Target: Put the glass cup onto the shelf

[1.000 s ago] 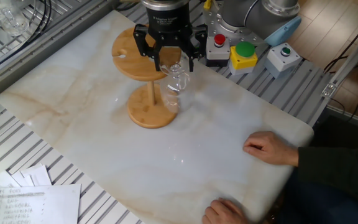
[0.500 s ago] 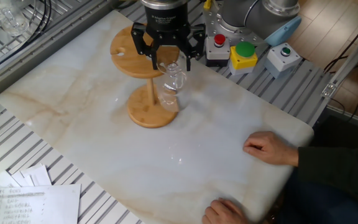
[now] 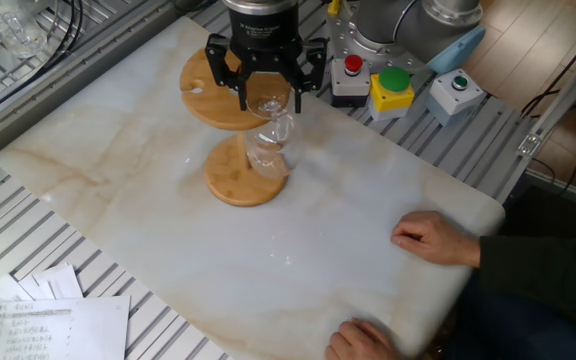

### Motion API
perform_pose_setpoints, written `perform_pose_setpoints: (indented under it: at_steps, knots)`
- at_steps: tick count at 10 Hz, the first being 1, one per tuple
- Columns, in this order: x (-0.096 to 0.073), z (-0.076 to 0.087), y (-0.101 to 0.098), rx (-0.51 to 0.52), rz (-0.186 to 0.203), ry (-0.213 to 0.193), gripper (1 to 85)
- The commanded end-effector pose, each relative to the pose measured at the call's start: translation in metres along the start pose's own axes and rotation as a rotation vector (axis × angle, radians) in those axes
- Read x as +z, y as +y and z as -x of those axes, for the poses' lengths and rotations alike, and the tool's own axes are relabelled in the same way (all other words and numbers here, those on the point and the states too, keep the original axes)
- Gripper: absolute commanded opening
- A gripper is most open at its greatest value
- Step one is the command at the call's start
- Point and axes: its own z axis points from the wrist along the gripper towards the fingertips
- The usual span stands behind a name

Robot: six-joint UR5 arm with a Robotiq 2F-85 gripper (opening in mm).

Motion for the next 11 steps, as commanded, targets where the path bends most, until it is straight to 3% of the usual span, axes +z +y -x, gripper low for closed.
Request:
perform_pose_setpoints:
  at_steps: [1,7,8,10,11]
  knots:
    - [-0.001,-0.002,-0.002,-0.009,0.005,-0.001,1.0]
    - [0.008,-0.012,-0.016,-0.042,-0.012,0.005,1.0]
    - [0.009,-0.013,-0.021,-0.047,-0.030,0.011,1.3]
    - [0.008,-0.012,-0.019,-0.066,-0.027,0.012,20.3]
    - [0.004,-0.010,-0.017,-0.066,-0.032,0.021,26.0]
